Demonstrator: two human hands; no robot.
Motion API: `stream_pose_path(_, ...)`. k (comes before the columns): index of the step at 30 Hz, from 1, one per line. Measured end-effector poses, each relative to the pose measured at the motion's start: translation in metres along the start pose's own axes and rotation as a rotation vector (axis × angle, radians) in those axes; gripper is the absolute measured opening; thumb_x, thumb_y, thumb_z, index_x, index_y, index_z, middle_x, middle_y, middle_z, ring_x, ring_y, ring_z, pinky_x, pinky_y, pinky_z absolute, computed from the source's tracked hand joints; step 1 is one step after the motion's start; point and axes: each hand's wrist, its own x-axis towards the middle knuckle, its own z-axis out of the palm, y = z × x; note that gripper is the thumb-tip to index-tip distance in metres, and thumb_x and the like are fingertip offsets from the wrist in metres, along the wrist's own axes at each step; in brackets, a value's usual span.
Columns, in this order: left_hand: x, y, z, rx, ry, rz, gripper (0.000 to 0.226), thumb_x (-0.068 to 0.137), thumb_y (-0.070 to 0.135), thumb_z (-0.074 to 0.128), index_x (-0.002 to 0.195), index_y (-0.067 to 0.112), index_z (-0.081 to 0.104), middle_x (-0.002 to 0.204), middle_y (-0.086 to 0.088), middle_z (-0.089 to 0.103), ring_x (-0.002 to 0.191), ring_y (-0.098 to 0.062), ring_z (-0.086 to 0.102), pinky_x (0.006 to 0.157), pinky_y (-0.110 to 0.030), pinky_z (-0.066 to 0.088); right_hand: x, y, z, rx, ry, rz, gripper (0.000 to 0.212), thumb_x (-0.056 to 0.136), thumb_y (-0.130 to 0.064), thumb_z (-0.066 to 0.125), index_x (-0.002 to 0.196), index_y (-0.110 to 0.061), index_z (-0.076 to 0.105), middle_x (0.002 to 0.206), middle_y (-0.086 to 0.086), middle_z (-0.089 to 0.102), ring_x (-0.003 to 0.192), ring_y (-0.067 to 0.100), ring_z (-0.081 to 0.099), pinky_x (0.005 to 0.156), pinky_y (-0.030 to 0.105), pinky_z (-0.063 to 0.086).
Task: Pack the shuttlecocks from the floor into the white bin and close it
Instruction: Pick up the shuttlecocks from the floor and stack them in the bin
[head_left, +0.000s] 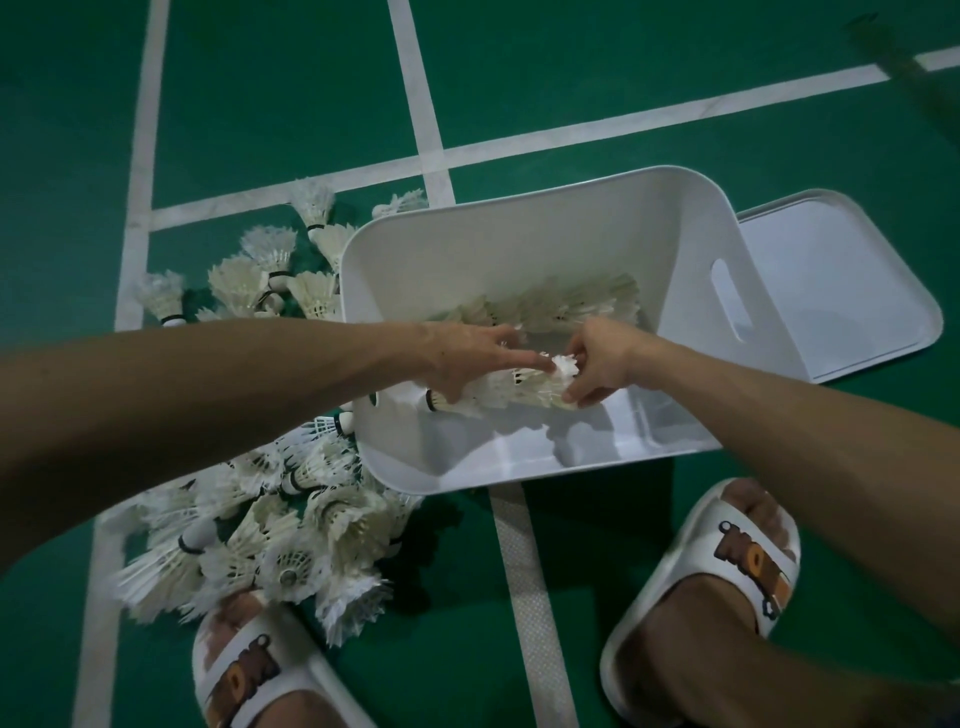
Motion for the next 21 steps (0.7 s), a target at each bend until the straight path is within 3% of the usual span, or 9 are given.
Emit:
stream_pose_path(5,-0.003,0.000,-0.004,0.017,-0.005,0.010,0.113,0.071,0.003,0.075,0.148,0.044,0.003,0.140,-0.006,0.025,0.110,-0.028,0.049,0.084,-0.041,0.050,0.005,-0.006,0.001,-0.056,0.004,-0.052,0.027,0.069,-0.009,0.084,0.086,0.003,0.067,0.065,0.007,0.068,0.070,0.023,0.073,0.073,0.036,0.060)
stream_pose_path(8,-0.003,-0.001,-0.007,-0.010,0.000,0.011,0.110,0.072,0.004,0.076,0.149,0.041,0.007,0.140,-0.006,0.027,0.111,-0.028,0.049,0.083,-0.039,0.049,0.005,-0.003,-0.001,0.002,0.012,-0.070,0.030,0.069,-0.004,0.084,0.094,0.004,0.068,0.085,0.015,0.071,0.079,0.027,0.072,0.062,0.028,0.060)
stream_pose_path(11,-0.004,-0.001,-0.008,-0.023,0.012,0.014,0.106,0.076,0.005,0.074,0.150,0.041,0.008,0.140,-0.006,0.030,0.115,-0.027,0.047,0.080,-0.032,0.044,0.002,-0.007,-0.004,-0.085,0.006,-0.092,0.030,0.071,-0.012,0.084,0.095,-0.006,0.067,0.089,0.008,0.070,0.087,0.024,0.070,0.048,0.016,0.046)
stream_pose_path(14,-0.007,-0.001,-0.009,-0.034,0.027,0.024,0.106,0.077,0.006,0.074,0.150,0.041,0.006,0.148,-0.007,0.027,0.126,-0.028,0.042,0.089,-0.035,0.044,-0.006,-0.012,-0.009,-0.172,0.015,-0.111,0.071,0.072,-0.022,0.085,0.133,-0.006,0.053,0.114,0.009,0.067,0.085,0.019,0.066,0.053,0.014,0.041)
stream_pose_path(16,-0.012,0.000,-0.010,-0.031,0.035,0.013,0.106,0.076,0.007,0.075,0.150,0.040,0.007,0.152,-0.006,0.024,0.130,-0.028,0.040,0.095,-0.038,0.044,-0.015,-0.016,-0.017,-0.183,0.005,-0.087,0.085,0.071,-0.023,0.085,0.142,-0.009,0.042,0.120,0.009,0.064,0.084,0.019,0.066,0.056,0.015,0.044)
stream_pose_path(18,-0.019,0.001,-0.013,-0.071,0.061,-0.018,0.096,0.077,0.010,0.075,0.150,0.036,0.018,0.151,-0.005,0.027,0.129,-0.026,0.041,0.097,-0.037,0.043,-0.026,-0.022,-0.028,-0.270,-0.020,-0.044,0.081,0.070,-0.028,0.086,0.139,-0.013,0.046,0.116,0.006,0.066,0.080,0.017,0.068,0.059,0.020,0.047)
stream_pose_path(21,-0.039,0.001,-0.027,-0.126,0.173,-0.057,0.060,0.085,0.017,0.067,0.139,0.023,0.043,0.143,-0.006,0.039,0.124,-0.025,0.046,0.103,-0.042,0.043,-0.043,-0.042,-0.045,-0.350,0.048,-0.042,0.063,0.069,-0.030,0.086,0.124,-0.013,0.061,0.101,0.003,0.069,0.074,0.015,0.067,0.064,0.023,0.048)
